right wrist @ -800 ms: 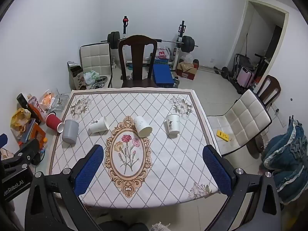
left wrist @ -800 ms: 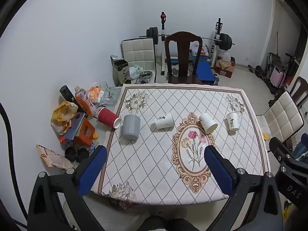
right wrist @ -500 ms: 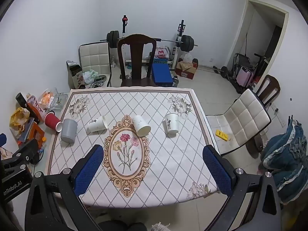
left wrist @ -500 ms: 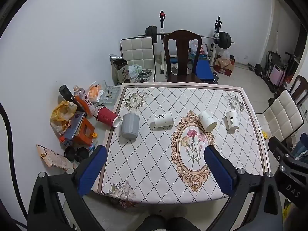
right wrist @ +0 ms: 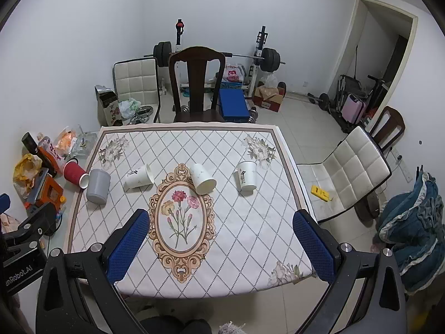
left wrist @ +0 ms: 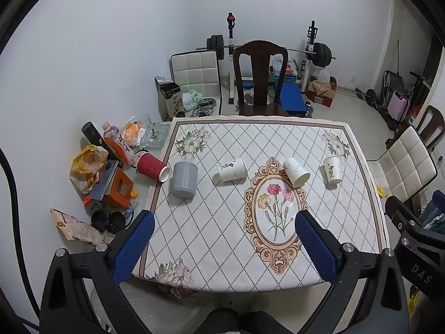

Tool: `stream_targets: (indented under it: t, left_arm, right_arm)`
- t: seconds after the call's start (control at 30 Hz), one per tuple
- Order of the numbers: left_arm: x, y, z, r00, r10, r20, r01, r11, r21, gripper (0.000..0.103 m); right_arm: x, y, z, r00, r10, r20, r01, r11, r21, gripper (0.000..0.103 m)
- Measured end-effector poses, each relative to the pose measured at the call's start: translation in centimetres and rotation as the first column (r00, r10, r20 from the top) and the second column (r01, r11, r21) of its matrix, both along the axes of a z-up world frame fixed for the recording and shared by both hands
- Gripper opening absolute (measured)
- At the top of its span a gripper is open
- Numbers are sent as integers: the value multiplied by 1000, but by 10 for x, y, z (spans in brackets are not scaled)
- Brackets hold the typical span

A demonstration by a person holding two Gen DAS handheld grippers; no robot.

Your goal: Flip cup upright

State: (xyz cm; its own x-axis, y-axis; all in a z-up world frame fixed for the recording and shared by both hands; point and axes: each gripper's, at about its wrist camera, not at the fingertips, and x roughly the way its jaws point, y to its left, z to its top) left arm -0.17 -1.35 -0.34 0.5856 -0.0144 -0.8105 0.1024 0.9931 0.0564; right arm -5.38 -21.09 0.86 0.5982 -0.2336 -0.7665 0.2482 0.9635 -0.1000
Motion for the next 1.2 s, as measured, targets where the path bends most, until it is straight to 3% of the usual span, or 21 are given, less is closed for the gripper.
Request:
stream_targets:
  t: [1.2]
  left_arm:
    - [-1, -6, -4, 1000, -1, 0, 1, 1000, -1, 103]
  right_arm:
    - [2, -2, 0, 1000, -1, -7, 1, 1000, 1, 103]
